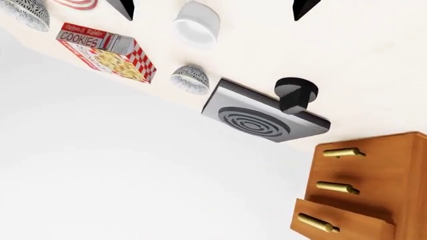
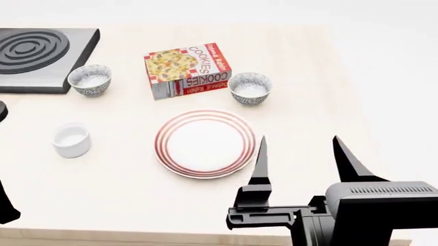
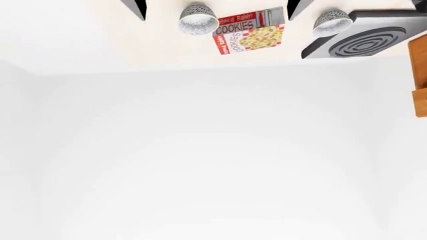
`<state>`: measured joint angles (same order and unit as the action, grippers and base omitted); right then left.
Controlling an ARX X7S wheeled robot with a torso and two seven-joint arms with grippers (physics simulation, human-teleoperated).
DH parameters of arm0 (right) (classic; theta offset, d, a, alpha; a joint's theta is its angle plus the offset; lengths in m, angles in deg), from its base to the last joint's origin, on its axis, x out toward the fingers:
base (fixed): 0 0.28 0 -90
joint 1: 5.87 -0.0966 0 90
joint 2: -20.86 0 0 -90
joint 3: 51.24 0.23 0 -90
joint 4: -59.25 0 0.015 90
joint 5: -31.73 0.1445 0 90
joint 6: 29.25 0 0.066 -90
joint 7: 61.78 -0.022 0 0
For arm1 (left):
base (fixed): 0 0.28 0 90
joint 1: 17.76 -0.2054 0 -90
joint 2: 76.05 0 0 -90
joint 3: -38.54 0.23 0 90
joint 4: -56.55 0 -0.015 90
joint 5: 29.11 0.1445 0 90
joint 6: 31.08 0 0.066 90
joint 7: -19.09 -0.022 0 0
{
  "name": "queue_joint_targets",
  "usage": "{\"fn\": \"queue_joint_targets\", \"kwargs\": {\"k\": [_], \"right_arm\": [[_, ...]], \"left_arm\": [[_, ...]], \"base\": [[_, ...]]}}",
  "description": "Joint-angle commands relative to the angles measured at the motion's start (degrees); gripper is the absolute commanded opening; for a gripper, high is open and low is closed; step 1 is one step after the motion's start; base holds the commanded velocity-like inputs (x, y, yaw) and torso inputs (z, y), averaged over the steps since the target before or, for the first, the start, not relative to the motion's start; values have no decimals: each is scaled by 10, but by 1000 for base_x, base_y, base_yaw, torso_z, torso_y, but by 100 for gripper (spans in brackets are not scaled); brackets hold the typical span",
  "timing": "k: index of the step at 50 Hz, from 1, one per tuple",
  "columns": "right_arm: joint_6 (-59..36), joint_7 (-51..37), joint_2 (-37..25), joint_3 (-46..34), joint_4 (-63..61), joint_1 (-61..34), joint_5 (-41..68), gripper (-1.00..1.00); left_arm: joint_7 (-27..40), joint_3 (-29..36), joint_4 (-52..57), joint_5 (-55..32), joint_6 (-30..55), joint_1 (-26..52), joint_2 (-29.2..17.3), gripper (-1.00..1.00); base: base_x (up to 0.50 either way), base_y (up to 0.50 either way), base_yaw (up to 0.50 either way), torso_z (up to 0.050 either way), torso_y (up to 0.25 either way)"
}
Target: Pick the akita bowl next to the plate and place it on the plate.
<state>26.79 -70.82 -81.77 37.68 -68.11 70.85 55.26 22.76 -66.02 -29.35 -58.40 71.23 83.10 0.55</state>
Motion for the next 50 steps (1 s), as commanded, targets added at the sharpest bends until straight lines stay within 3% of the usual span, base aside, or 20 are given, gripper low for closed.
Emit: {"fn": "queue_joint_targets", "kwargs": {"k": [1,14,50], "right_arm": [[0,-8,-9,-10,-1,0,-11,100],[0,-1,-14,-27,6,-3,-8,100],[1,-6,-23,-30,8,-5,7,100]], "left_arm": [[2,2,-1,-2,-2,0,-2,100],[5,4,2,-5,-2,-2,-4,100],[13,11,6,-11,-3,-4,-9,100]], "base": [[0,0,0,0,0],[44,0,0,0,0],[497,0,0,0,0]]}}
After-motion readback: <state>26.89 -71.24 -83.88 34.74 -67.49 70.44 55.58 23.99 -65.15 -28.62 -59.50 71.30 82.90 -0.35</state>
